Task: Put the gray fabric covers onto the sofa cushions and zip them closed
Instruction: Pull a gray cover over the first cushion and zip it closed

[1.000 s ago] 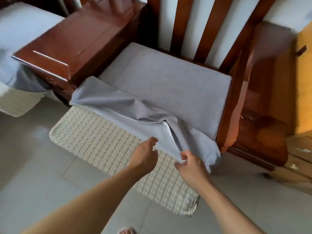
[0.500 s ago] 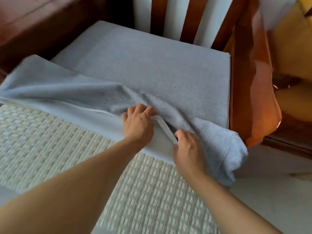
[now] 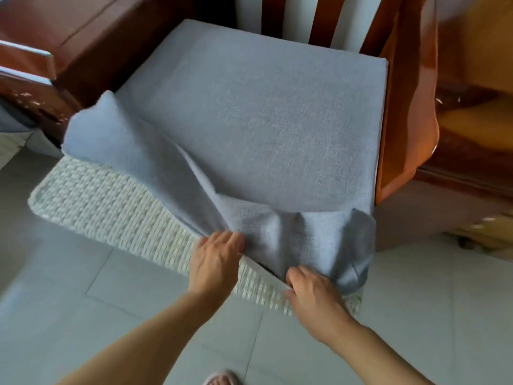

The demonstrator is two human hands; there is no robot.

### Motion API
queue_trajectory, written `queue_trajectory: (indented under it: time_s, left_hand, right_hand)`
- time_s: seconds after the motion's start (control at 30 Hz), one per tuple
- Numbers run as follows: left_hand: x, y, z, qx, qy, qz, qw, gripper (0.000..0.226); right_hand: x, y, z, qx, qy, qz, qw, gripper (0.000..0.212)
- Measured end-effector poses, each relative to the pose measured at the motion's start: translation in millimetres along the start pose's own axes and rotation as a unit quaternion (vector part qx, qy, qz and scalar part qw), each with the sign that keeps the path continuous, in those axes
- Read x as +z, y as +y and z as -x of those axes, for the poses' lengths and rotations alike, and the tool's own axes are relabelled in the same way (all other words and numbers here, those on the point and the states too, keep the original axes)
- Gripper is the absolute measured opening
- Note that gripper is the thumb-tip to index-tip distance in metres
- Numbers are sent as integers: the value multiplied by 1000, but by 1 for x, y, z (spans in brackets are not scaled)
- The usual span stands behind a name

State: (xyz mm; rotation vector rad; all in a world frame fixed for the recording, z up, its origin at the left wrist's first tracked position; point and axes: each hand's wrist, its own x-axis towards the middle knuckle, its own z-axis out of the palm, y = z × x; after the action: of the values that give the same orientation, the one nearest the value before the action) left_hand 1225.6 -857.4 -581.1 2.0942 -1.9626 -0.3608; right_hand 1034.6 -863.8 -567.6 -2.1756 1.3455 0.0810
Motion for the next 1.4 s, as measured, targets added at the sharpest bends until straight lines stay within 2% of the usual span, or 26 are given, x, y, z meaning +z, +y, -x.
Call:
queue_trajectory:
  time_s: [0.1, 0.17, 0.23, 0.37, 0.47, 0.57, 0.6, 0.7, 0.77, 0.87, 1.03, 1.2, 1.3, 1.4]
  left_hand:
    - [10, 6, 38, 24, 11, -38, 999, 29]
    - [15, 22, 55, 50, 35, -58, 996, 26]
    - [22, 44, 65, 77, 46, -62, 994, 22]
    - [45, 86, 73, 76, 20, -31, 996, 21]
    - [58, 92, 74, 66, 20, -18, 997, 30]
    - [61, 90, 72, 72, 26, -35, 996, 28]
    - [61, 90, 72, 79, 29, -33, 996, 27]
    - [62, 93, 69, 92, 6, -27, 995, 25]
    - [64, 99, 68, 109, -23, -29, 993, 34]
    - [71, 110, 73, 145, 18, -26, 989, 45]
    - [96, 106, 93, 144, 99, -34, 984, 30]
    - [111, 88, 104, 154, 73, -56, 984, 31]
    - [111, 86, 104, 130, 61, -60, 988, 30]
    - [115, 87, 114, 74, 55, -27, 995, 25]
  right_hand:
    - [6, 2, 23, -61, 20, 49, 997, 22]
    - [6, 7, 36, -68, -1, 50, 996, 13]
    - [8, 13, 44, -78, 9, 43, 996, 15]
    - [16, 36, 57, -116, 94, 140, 979, 36]
    - [18, 62, 55, -97, 189, 181, 960, 31]
    - [23, 74, 48, -85, 270, 207, 936, 19]
    - [27, 76, 49, -93, 288, 213, 929, 15]
    - [38, 82, 62, -113, 324, 187, 920, 20]
    - [49, 87, 78, -121, 341, 153, 920, 21]
    - [65, 91, 95, -128, 346, 126, 921, 23]
    - [87, 94, 95, -142, 358, 116, 915, 23]
    - [108, 90, 85, -142, 308, 145, 930, 22]
    - [110, 90, 79, -155, 284, 176, 930, 15]
    - [111, 98, 87, -161, 265, 155, 938, 19]
